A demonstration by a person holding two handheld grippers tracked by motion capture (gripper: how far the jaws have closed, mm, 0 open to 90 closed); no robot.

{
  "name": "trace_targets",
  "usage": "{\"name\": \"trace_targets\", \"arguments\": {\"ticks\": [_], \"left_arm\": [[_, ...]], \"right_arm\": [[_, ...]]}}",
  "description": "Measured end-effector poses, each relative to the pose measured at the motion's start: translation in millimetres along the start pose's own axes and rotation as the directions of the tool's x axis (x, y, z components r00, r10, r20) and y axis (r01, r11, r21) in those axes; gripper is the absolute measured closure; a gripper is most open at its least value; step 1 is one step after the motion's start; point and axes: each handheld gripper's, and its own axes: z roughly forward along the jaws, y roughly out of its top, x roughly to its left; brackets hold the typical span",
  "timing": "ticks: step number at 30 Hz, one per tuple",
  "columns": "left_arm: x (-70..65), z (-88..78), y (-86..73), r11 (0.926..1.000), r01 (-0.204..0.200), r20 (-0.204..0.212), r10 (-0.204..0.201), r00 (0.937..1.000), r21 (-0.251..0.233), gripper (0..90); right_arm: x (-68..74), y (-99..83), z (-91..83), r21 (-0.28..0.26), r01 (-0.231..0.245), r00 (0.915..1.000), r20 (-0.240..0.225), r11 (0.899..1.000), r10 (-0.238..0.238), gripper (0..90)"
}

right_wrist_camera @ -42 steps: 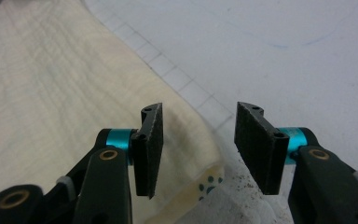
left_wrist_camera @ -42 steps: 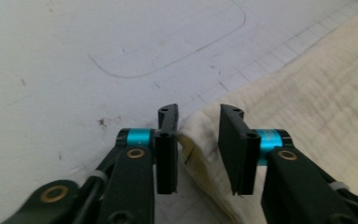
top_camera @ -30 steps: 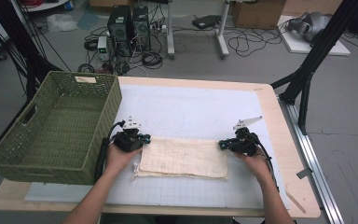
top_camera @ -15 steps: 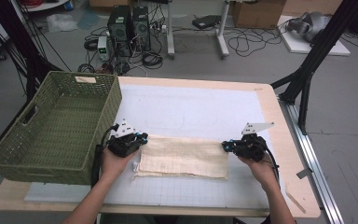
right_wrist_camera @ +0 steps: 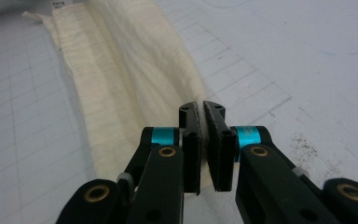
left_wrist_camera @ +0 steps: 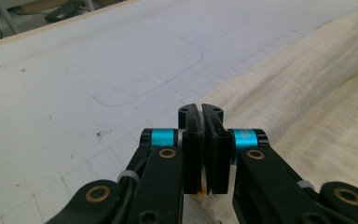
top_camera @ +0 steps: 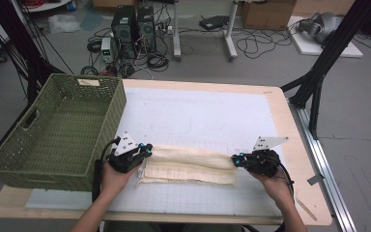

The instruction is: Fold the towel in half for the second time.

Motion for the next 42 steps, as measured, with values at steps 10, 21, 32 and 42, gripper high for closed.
{"name": "trace_targets", "arguments": {"ticks": [10,21,32,42], "left_arm": [[-8.5,-14.0,-11.2,1.0,-0.001,0.038,0.001,0.9993,0.006,86.1],[-19.4,-25.6,-28.9,0.999,0.007,0.095,-0.011,0.9954,0.043,85.8],[-23.2,-26.3,-34.6,0.9955,-0.007,0.143,-0.007,0.9896,0.094,81.1],[-22.1,-27.0,-34.7,0.9948,0.002,0.181,-0.02,0.9832,0.102,71.7]], "right_arm": [[11.3,-2.9,-4.7,-0.001,0.037,0.9992,-0.017,0.999,-0.037,85.3],[21.8,-19.2,-1.4,0.054,0.035,0.9974,-0.064,0.998,-0.032,84.7],[26.6,-13.3,-8.2,-0.001,0.019,0.9945,-0.103,1.0,-0.019,64.6],[35.5,5.5,20.2,0.026,0.043,0.9904,-0.133,0.999,-0.039,79.1]]}}
